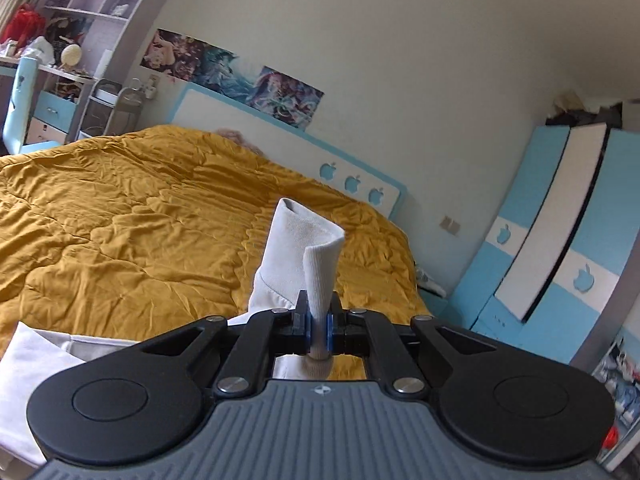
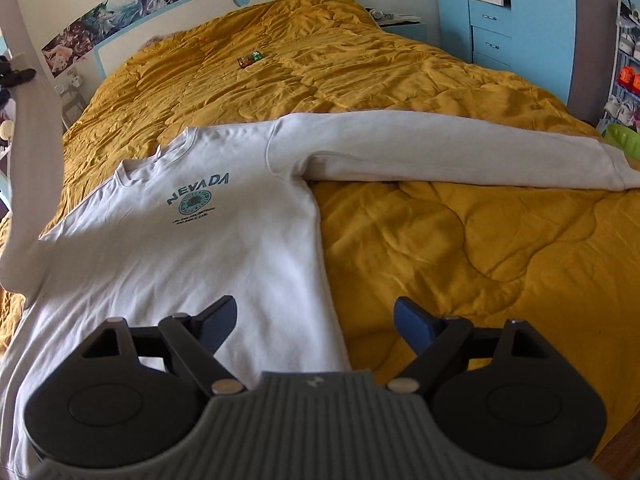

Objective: Fold small clothes
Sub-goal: 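Lift the sleeve with the left tool and lay it across the sweatshirt body, then grasp the other sleeve cuff with the right tool and lift it, then fold the held sleeve across the body toward the left tool and release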

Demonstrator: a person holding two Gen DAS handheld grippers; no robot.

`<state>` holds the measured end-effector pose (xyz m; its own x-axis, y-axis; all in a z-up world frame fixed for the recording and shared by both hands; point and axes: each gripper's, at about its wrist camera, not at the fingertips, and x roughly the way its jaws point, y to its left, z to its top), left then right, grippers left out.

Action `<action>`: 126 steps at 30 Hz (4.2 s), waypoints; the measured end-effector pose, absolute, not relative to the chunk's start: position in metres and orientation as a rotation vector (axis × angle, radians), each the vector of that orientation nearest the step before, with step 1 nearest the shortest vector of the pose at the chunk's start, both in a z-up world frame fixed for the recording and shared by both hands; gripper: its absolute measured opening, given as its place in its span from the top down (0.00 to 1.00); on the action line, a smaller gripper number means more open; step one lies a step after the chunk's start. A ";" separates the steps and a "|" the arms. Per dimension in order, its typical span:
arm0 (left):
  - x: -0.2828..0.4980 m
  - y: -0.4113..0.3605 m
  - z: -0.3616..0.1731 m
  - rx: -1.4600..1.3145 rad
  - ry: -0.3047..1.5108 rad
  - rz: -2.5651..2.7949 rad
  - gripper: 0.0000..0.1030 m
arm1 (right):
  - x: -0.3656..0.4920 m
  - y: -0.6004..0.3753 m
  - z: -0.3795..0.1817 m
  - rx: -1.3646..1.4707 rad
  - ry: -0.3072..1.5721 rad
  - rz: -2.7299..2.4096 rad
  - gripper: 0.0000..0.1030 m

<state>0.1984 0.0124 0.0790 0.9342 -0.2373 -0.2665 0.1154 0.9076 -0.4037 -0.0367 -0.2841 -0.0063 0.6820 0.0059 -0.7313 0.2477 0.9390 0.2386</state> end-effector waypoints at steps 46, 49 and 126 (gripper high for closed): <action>0.118 -0.135 -0.008 0.110 0.754 -0.391 0.50 | -0.072 -0.357 -0.005 0.478 0.699 -0.257 0.21; 0.104 -0.128 -0.012 0.060 0.807 -0.426 0.50 | -0.087 -0.381 -0.003 0.463 0.571 -0.273 0.21; 0.027 0.102 -0.024 -0.232 0.847 -0.015 0.50 | 0.168 -0.208 0.130 0.684 0.487 0.276 0.98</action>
<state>0.0273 0.1019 -0.0238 0.6637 -0.1049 -0.7407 -0.0795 0.9746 -0.2092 0.1677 -0.2084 0.1303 0.8533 0.3972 -0.3379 -0.0849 0.7451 0.6615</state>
